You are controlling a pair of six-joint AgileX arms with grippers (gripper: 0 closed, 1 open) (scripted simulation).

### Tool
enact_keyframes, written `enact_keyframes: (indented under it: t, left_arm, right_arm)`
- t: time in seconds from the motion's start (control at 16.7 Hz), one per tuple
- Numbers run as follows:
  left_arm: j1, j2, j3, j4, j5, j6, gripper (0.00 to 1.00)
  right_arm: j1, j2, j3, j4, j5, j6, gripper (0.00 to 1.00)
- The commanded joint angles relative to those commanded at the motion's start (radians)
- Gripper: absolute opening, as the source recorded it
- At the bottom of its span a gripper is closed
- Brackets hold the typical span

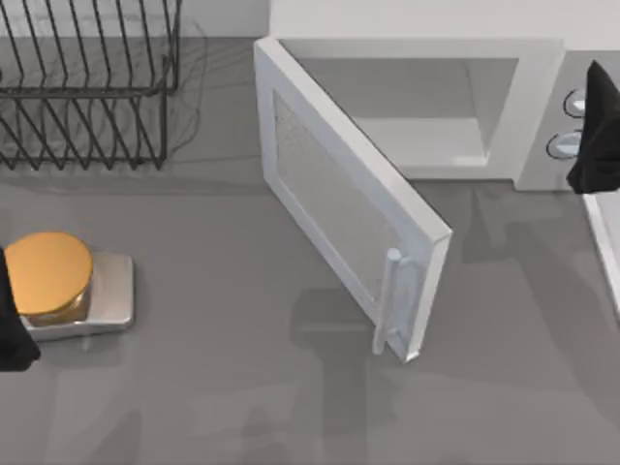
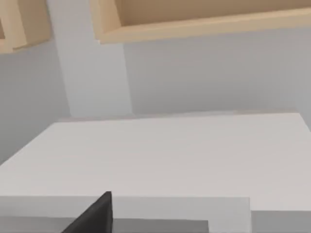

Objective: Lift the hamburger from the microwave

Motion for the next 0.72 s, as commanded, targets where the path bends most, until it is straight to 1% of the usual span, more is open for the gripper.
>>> enact_keyframes:
  t: [0.36, 0.54, 0.72]
  left_arm:
    - [0.0, 0.0, 0.0, 0.0, 0.0, 0.0, 1.0]
    - [0.0, 0.0, 0.0, 0.0, 0.0, 0.0, 1.0]
    - [0.0, 0.0, 0.0, 0.0, 0.0, 0.0, 1.0]
  right_arm:
    - [0.206, 0.707, 0.247, 0.241, 0.209, 0.101, 1.0]
    - [0.281, 1.027, 0.351, 0.315, 0.315, 0.153, 1.0]
    - [0.339, 1.278, 0.439, 0.369, 0.411, 0.202, 1.0]
